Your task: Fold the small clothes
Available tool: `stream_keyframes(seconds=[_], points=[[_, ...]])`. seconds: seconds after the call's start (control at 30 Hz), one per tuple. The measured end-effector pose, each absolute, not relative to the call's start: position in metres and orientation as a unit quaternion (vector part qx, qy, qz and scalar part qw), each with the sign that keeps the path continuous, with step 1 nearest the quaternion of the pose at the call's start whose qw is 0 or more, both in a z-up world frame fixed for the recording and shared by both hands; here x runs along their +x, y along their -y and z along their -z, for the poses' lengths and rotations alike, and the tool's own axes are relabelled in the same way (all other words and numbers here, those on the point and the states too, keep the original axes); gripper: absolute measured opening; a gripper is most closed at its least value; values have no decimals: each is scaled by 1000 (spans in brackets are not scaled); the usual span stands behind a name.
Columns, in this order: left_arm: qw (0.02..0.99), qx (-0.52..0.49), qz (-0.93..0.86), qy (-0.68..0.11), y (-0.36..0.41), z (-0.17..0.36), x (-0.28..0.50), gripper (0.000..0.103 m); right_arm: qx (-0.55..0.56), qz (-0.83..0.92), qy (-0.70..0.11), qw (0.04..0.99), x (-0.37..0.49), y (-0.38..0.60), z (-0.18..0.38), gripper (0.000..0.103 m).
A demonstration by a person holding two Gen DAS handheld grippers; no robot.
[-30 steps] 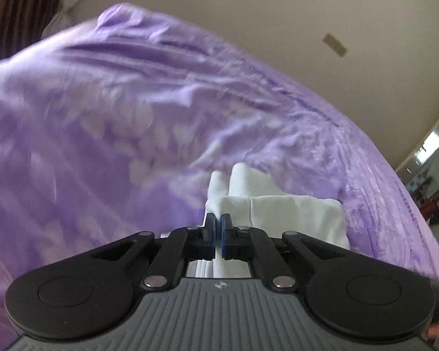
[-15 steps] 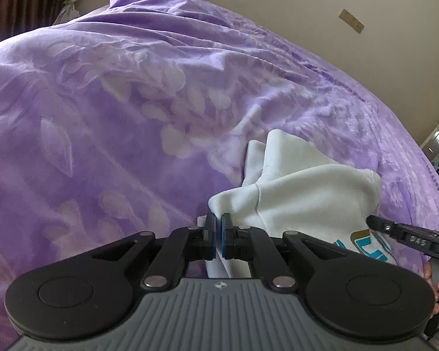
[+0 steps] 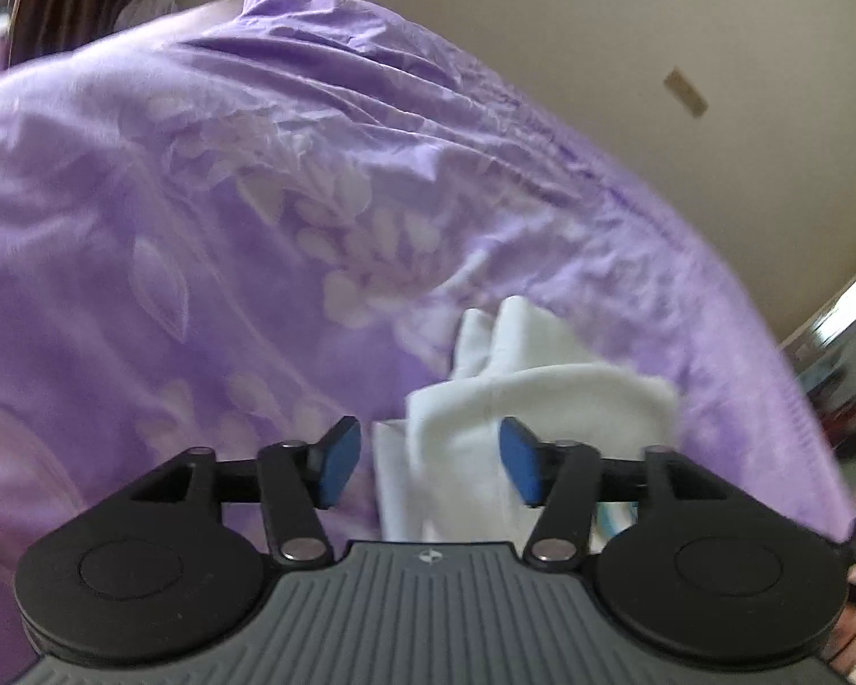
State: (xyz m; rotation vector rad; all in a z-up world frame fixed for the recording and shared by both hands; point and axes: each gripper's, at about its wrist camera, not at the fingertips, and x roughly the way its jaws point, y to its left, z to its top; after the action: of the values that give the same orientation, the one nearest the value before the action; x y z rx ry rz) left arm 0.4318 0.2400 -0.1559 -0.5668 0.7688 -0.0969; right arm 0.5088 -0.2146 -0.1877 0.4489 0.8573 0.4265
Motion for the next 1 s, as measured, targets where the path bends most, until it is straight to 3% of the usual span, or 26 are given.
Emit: stream_keyframes(seconds=[0.07, 0.5, 0.63, 0.73, 0.9, 1.0], points=[[882, -282, 37, -376, -238, 163, 434, 69, 260, -205, -412, 849, 507, 223, 193, 63], [861, -301, 63, -405, -231, 206, 469, 70, 380, -244, -419, 788, 519, 232, 248, 63], [854, -320, 84, -400, -231, 213, 478, 62, 409, -259, -407, 774, 531, 227, 255, 63], [849, -336, 93, -397, -233, 215, 481, 51, 408, -267, -410, 771, 540, 216, 258, 50], [842, -361, 103, -387, -239, 210, 477, 22, 433, -266, -411, 757, 550, 216, 267, 31], [847, -362, 104, -376, -238, 200, 471, 18, 453, -269, -407, 746, 550, 222, 270, 17]])
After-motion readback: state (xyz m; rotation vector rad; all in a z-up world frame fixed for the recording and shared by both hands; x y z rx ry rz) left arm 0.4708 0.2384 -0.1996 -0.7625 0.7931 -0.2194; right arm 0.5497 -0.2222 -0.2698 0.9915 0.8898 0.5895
